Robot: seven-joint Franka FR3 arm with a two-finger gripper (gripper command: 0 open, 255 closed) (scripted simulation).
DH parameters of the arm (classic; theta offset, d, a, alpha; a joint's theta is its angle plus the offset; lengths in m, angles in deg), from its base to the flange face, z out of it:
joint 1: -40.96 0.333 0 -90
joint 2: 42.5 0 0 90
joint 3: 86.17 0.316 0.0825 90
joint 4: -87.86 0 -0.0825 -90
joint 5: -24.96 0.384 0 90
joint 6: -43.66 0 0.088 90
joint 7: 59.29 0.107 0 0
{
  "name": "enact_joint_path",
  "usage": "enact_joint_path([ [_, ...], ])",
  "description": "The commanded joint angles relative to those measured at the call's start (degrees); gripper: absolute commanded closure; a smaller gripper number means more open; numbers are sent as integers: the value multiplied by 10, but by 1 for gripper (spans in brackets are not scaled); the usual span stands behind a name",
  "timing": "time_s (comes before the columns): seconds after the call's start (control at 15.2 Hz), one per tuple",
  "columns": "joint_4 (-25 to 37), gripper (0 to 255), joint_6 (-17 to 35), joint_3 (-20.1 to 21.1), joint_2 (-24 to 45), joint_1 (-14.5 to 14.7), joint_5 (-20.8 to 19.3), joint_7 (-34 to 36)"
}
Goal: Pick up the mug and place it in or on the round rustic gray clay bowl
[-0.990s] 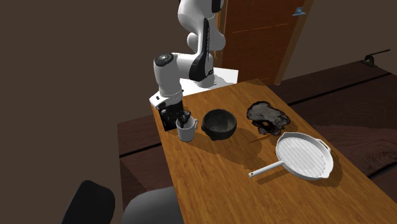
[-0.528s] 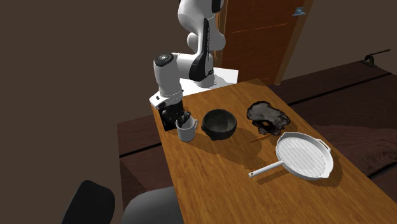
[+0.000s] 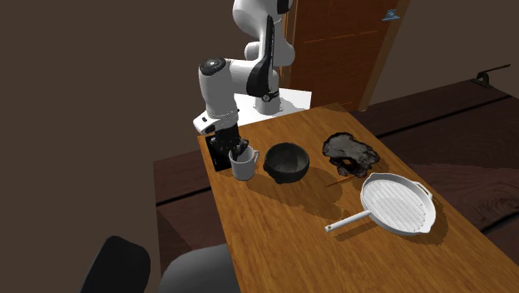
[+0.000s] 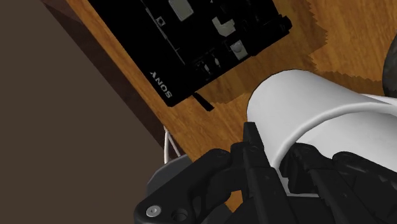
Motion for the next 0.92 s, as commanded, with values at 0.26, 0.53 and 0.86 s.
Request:
enact_joint_path([
  [0.26,25,255,-41,-1,-16,0,-4,4],
  [0.53,44,255,-69,-2,-25,0,-6,7],
  [0.86,71,255,-105,-2,-34,0,-8,10],
])
